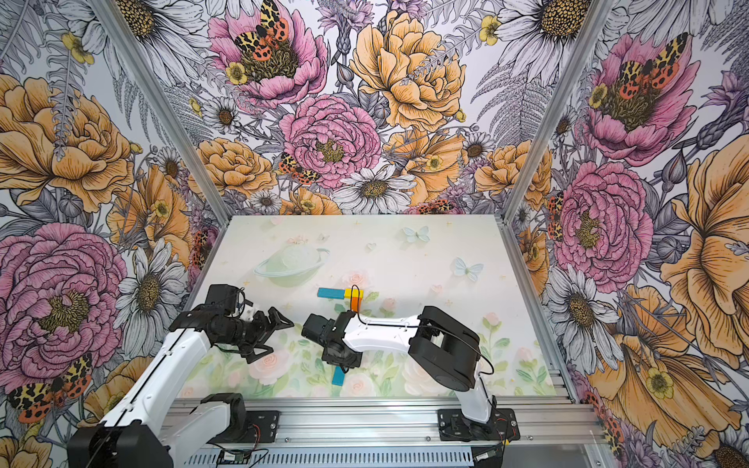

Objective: Assemble the number 7 with building blocks
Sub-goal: Assemble the building block at the center of the board.

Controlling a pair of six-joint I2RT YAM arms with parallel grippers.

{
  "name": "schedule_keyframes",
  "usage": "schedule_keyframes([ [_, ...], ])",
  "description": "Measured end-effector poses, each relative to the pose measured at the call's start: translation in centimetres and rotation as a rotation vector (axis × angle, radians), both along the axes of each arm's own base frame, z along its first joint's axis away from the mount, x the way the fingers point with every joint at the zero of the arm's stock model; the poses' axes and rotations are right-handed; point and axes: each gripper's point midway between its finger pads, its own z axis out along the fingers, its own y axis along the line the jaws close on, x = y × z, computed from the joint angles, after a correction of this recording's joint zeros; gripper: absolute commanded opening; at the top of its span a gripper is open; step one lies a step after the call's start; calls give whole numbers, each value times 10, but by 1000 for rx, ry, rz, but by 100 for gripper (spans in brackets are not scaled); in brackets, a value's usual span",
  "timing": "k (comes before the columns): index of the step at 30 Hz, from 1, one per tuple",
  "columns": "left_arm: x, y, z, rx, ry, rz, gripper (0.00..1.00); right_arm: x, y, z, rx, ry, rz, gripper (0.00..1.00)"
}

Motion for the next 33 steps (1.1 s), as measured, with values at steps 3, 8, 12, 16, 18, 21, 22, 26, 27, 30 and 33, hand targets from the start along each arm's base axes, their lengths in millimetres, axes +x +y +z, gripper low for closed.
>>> schedule_keyframes([
  [3,0,0,-1,0,8,0,99,0,0,0,-1,0,0,28],
  [8,0,0,-2,0,10,0,99,-1,-4,0,-17,4,-1,28],
  [12,0,0,-2,0,9,0,99,-2,-8,-1,-33,5,-2,28],
  [16,0,0,-2,0,10,0,99,-1,-8,0,-36,2,-2,28],
  [18,0,0,-2,0,10,0,99,-1,-10,0,-43,2,-2,28],
  [21,0,0,-2,0,10,0,99,-2,-13,0,-59,3,1,28],
  [22,0,0,-2,0,10,0,99,-2,-14,0,-64,2,5,28],
  [26,0,0,-2,0,10,0,99,1,-8,1,-67,1,24,28],
  [27,0,0,-2,0,10,0,99,2,-6,1,-67,1,28,28],
  [30,0,0,-2,0,10,0,99,3,-3,0,-66,0,35,28],
  [33,0,0,-2,0,10,0,99,3,-3,0,-66,0,38,28],
])
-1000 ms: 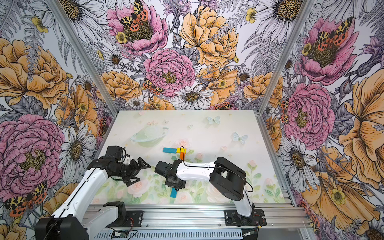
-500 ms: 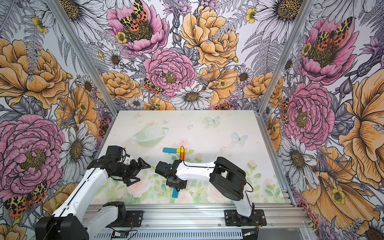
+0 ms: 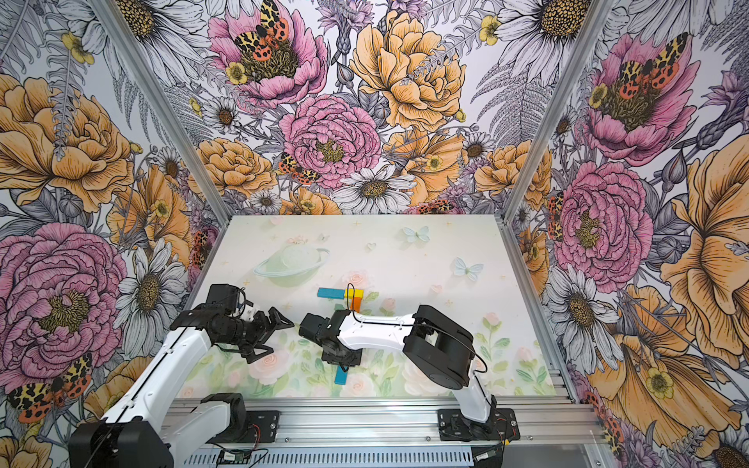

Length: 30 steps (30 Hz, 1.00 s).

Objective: Assemble the number 7 with building blocks
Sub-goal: Assemble the building block at the center of the board, then reset both arms

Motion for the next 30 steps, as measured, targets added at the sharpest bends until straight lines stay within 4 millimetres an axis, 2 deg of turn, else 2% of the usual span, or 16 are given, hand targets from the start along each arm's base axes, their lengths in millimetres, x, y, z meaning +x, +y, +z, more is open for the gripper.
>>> schedule_keyframes([
  [6,0,0,0,0,2,0,99,0,0,0,0,0,0,31],
  [12,0,0,-2,0,9,0,99,1,1,0,1,0,3,74],
  [17,1,1,-1,-2,9,8,99,2,3,2,6,-3,3,89],
  [20,1,2,-1,-2,7,9,99,8,14,14,38,-19,16,97],
  [23,1,3,-1,2,-2,-3,99,29,37,53,144,-76,32,99],
  [24,2,3,-1,4,-5,-5,99,38,42,73,191,-107,37,99],
  [26,3,4,0,9,-15,-13,99,61,46,130,304,-208,52,99],
  [28,4,5,1,20,-27,-20,99,82,32,187,389,-333,65,99],
  [29,6,6,3,28,-37,-21,99,92,18,215,420,-397,68,99],
  [30,9,7,5,36,-48,-22,99,99,4,233,438,-447,68,99],
])
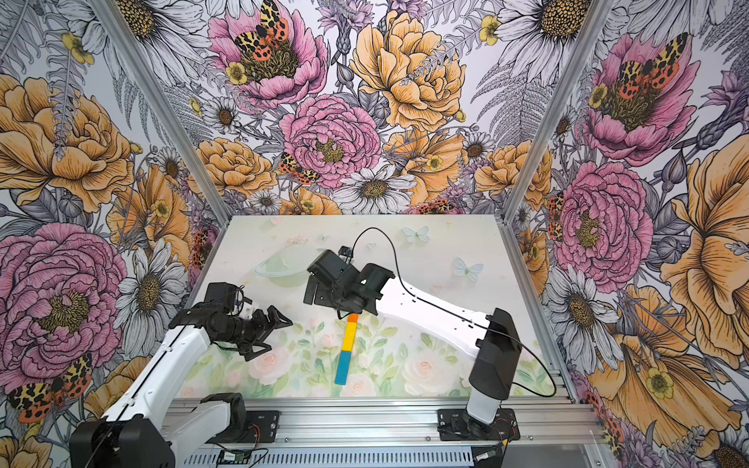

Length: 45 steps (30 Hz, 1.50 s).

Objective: Assemble the number 7 with building blocks
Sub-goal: Reset both arms

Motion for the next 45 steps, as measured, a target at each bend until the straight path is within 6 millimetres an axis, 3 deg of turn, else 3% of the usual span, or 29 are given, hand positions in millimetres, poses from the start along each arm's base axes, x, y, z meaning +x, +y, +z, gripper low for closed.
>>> schedule_keyframes([
  [2,7,3,7,20,-31,-2,99,18,-40,26,4,-82,-28,99],
  [4,17,7,15,47,-59,-3,99,38,-70,28,-38,-113,-48,99],
  [9,48,17,20,107,-111,17,99,112,-117,7,-172,-123,-47,99],
  [13,71,28,11,160,-139,59,99,170,-148,-7,-109,-148,-25,99],
  [15,83,37,8,210,-168,84,99,187,-175,-18,-34,-174,-49,99],
  [17,96,48,12,275,-227,105,99,197,-217,-42,10,-189,-106,99],
  [21,126,70,34,425,-416,104,99,199,-293,-98,-106,-198,-217,99],
  [24,139,86,60,554,-596,91,99,182,-316,-125,-175,-251,-249,99],
  [27,136,106,71,663,-744,121,99,160,-344,-141,-218,-317,-307,99],
  [32,127,125,46,779,-830,154,99,157,-384,-143,-291,-396,-365,99],
  [35,140,128,27,801,-808,127,99,163,-389,-132,-310,-456,-361,99],
  [37,152,128,3,825,-765,78,99,163,-396,-129,-326,-467,-367,99],
  [40,162,121,-26,861,-726,-3,99,153,-430,-127,-319,-480,-457,99],
  [43,174,109,-33,888,-750,-59,99,131,-462,-144,-299,-470,-561,99],
  [45,185,105,-24,900,-812,-54,99,123,-456,-160,-284,-442,-561,99],
])
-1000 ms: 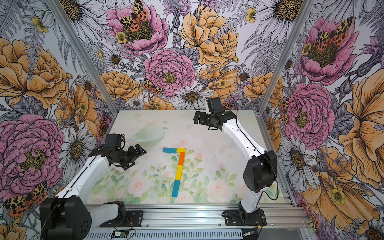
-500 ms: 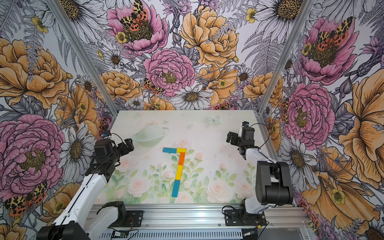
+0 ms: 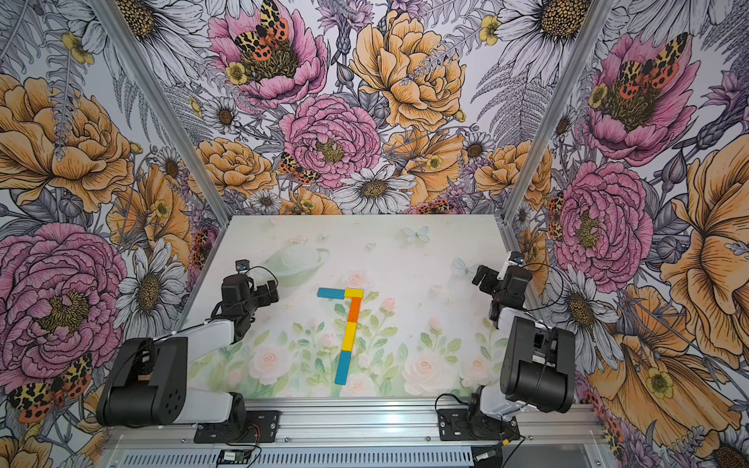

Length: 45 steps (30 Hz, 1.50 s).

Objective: Assemble the number 7 with building blocks
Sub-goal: Reset both arms

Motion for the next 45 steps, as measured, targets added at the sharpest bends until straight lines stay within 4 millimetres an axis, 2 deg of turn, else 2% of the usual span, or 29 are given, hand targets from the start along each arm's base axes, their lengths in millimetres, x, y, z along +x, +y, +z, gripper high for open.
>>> schedule_keyframes([
  [2,11,2,11,2,-76,4,99,2,20,-7,-7,19,47,99],
  [4,16,6,16,0,-129,14,99,10,44,-3,-46,4,108,99],
  [8,16,3,14,1,-169,-19,99,21,76,8,-146,-32,196,99],
  [12,19,-1,19,1,-199,-49,99,23,107,14,-272,-80,246,99],
  [21,22,-4,28,15,-238,-62,99,6,82,3,-304,-111,190,99],
  [29,23,-4,29,16,-242,-62,99,10,88,13,-307,-171,222,99],
  [34,23,-12,31,9,-257,-114,99,2,105,9,-293,-197,333,99],
  [39,15,-15,24,5,-253,-136,99,3,92,10,-282,-192,285,99],
  [45,16,-11,25,0,-258,-111,99,4,94,9,-288,-186,278,99],
])
